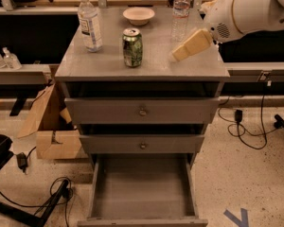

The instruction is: Place blue plastic bottle into bottom drawer

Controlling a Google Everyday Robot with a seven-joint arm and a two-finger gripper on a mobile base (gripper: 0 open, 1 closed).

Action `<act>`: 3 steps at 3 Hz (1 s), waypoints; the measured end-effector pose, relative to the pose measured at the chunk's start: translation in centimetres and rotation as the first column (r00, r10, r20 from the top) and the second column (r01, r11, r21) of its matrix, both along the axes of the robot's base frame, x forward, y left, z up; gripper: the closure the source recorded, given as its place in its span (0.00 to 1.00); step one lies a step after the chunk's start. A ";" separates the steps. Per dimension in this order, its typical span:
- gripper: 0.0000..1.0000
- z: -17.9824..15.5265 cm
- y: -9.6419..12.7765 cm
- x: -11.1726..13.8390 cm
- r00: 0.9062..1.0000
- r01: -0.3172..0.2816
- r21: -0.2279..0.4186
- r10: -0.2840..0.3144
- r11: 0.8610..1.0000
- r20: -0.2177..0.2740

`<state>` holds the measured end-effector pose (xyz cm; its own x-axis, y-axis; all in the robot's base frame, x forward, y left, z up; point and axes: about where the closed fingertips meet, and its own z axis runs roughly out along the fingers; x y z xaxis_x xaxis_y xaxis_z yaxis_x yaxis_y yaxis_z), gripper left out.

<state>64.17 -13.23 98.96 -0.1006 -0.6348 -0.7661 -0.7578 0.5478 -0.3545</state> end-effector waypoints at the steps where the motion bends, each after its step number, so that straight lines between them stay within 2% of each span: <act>1: 0.00 -0.7 1.8 4.0 1.000 0.010 0.101 -0.009 0.995 -0.008; 2: 0.00 -1.7 5.8 9.6 1.000 0.003 0.225 0.000 0.974 -0.014; 3: 0.00 -1.0 9.9 12.2 1.000 0.006 0.300 -0.007 0.954 0.001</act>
Offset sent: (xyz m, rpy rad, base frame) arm 0.1649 0.1029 -0.0233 0.3822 0.0135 0.0017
